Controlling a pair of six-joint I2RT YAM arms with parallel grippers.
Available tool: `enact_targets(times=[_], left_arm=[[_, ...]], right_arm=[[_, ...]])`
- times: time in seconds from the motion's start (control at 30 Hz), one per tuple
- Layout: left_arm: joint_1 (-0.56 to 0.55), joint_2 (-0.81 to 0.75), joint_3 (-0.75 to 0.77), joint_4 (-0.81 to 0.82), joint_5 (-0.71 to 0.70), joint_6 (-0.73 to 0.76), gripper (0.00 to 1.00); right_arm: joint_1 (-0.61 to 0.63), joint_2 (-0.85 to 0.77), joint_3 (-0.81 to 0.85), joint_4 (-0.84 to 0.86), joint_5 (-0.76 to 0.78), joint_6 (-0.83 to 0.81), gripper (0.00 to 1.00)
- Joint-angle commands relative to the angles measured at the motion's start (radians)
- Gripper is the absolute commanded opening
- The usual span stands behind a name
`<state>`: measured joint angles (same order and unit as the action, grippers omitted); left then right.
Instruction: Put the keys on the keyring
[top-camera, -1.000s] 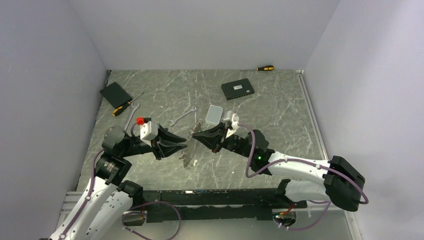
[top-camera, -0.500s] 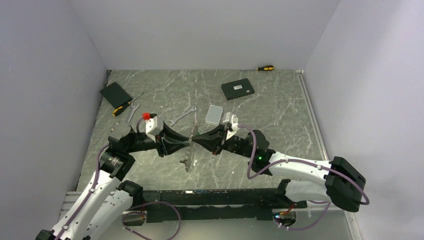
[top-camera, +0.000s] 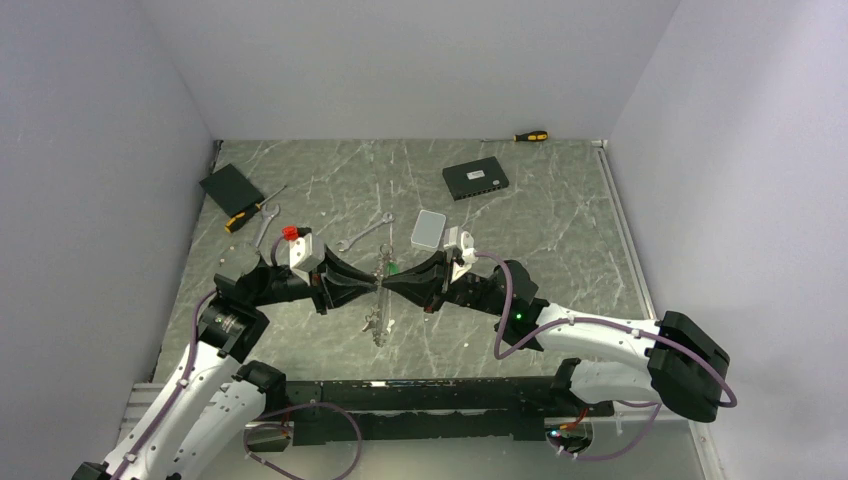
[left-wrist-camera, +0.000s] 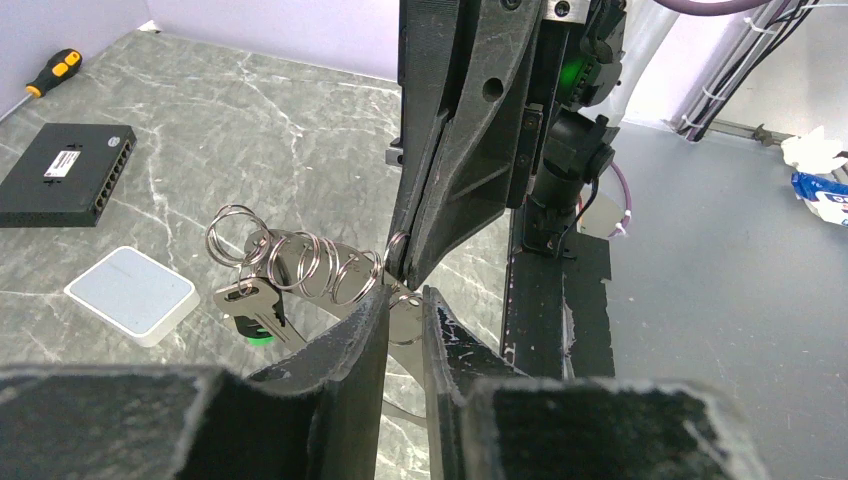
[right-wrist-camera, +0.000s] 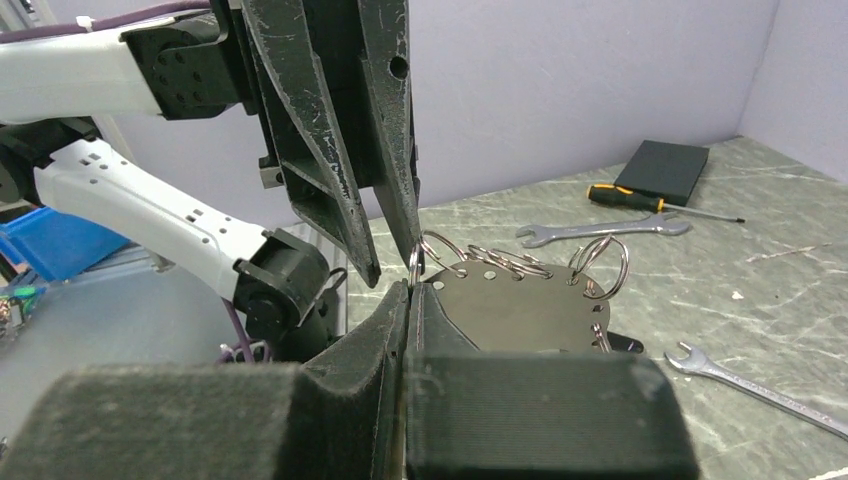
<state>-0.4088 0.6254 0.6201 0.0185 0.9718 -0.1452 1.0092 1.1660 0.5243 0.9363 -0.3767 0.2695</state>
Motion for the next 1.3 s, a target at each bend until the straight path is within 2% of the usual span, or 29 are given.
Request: enact_targets(times=[0.0,0.27,0.5,0.67,0.97,1.17,1.27], left_arm=[[0.001,0.005,0.012,0.037,0.023,-0.019,0.25],[0.001,0.007,0.01,0.04,0.025,-0.019,0.3],[0.001,-0.008,0.009,0.03,0.005,-0.011,0.42],[0.001,-0.022,0.014,0.0,-0.027,0.006,0.42],[0.001,-0.036,0.025,-0.04,-0.103,0.006,0.34],[0.001,-0.077,0.007,-0.027,-0.149,-0.001,0.45],[0.002,-0.079,0.006,-0.026,-0.153,-0.005,0.45]], right_arm=[[0.017,0.006,0.05,0.112,-0.044,0.018,0.0],[0.029,0.022,0.054,0.126,-0.057,0.025,0.0],[0.038,0.029,0.067,0.108,-0.064,0.014,0.0],[0.042,0.02,0.058,0.107,-0.043,0.01,0.0],[0.042,-0.004,0.042,0.109,-0.022,-0.001,0.0],[0.042,0.002,0.04,0.119,-0.051,0.004,0.0],[0.043,0.007,0.041,0.127,-0.059,0.01,0.0]])
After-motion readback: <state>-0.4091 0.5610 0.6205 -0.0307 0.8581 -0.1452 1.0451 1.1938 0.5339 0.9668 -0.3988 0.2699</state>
